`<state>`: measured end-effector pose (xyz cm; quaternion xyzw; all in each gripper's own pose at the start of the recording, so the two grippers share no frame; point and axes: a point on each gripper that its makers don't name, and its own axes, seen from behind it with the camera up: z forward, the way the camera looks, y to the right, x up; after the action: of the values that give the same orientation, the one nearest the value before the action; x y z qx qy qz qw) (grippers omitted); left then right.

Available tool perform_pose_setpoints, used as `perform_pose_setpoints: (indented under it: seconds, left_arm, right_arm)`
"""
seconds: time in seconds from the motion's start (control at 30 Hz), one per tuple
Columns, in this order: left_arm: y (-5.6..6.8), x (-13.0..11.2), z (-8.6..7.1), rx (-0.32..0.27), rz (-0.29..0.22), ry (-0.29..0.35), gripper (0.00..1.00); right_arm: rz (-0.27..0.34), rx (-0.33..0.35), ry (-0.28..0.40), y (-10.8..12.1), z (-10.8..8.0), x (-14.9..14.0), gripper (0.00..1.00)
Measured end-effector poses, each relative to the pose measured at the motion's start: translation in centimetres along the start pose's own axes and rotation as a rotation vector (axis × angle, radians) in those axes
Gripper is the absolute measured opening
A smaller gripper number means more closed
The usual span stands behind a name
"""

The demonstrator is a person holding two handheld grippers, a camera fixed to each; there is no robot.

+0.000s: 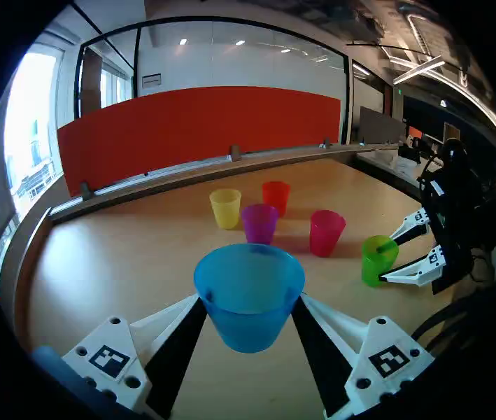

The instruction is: Pour water

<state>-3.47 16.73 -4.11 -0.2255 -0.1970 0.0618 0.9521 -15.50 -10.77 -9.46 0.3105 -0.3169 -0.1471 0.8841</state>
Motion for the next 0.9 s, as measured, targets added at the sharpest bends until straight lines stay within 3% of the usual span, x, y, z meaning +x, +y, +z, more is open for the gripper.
perform_pose_setpoints:
  seconds: [0.9]
  left_arm:
    - [0.2,-0.2,0.8,-0.007,-0.003,-0.010,0.81]
  right_arm:
    - [-0.019,-0.004,-0.052,0.5,-0.1,-2.0,0.86]
